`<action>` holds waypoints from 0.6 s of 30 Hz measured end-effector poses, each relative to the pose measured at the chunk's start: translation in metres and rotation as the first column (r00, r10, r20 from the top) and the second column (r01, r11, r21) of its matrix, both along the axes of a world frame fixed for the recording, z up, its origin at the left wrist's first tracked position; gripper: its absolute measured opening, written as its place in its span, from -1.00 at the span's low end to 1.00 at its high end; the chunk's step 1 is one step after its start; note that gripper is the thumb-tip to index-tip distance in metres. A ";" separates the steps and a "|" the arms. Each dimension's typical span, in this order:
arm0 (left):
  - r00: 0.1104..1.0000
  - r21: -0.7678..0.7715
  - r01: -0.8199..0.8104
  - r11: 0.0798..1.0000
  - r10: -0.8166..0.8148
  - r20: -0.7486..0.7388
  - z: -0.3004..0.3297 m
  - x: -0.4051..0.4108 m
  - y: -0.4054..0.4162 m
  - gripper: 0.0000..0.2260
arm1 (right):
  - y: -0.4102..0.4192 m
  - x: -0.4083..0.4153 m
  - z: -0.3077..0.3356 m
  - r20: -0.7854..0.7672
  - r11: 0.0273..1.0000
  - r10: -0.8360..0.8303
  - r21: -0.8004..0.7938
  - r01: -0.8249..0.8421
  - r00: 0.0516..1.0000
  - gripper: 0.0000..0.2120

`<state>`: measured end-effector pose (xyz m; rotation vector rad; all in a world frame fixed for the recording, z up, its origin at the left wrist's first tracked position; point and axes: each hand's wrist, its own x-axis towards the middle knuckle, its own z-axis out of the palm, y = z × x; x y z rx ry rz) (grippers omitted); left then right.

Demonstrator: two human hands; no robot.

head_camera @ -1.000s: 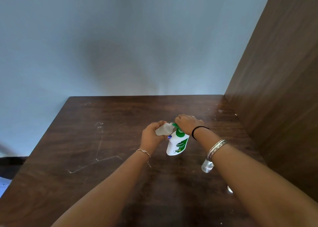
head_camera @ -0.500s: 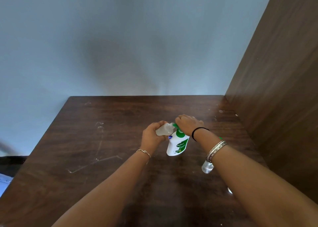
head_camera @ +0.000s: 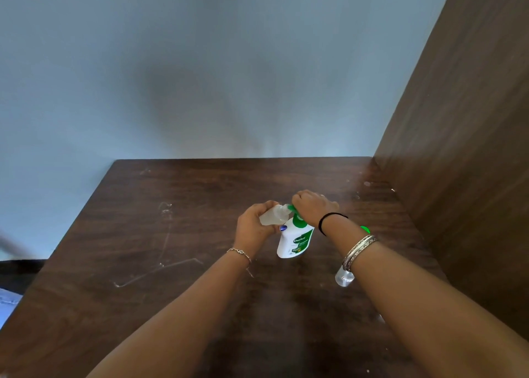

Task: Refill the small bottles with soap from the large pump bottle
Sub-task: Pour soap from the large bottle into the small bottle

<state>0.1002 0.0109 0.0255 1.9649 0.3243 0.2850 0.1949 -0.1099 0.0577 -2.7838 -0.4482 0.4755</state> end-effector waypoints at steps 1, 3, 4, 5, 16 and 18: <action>1.000 -0.001 -0.002 1.000 0.002 -0.002 -0.001 0.000 0.000 -0.60 | 0.000 -0.001 -0.002 -0.002 1.000 -0.004 -0.002 0.004 1.000 -0.78; 1.000 0.003 -0.007 1.000 0.007 -0.003 -0.001 0.000 0.000 -0.60 | 0.000 -0.001 -0.005 0.004 1.000 -0.002 -0.013 0.002 1.000 -0.75; 1.000 0.009 -0.012 1.000 0.012 -0.005 -0.001 -0.001 0.001 -0.59 | 0.000 -0.001 -0.005 0.008 1.000 0.005 -0.022 -0.005 1.000 -0.73; 1.000 0.015 -0.014 1.000 0.014 -0.007 -0.001 -0.001 0.001 -0.59 | 0.001 0.000 -0.005 0.009 0.999 0.012 -0.032 -0.012 1.000 -0.72; 1.000 0.024 -0.011 1.000 0.011 -0.015 0.000 0.000 0.000 -0.58 | 0.001 -0.001 -0.003 0.021 0.999 0.009 -0.043 -0.008 1.000 -0.78; 1.000 0.024 -0.016 1.000 0.017 -0.018 -0.001 0.000 0.000 -0.57 | 0.001 -0.001 -0.004 0.035 0.998 0.029 -0.062 -0.027 0.999 -0.79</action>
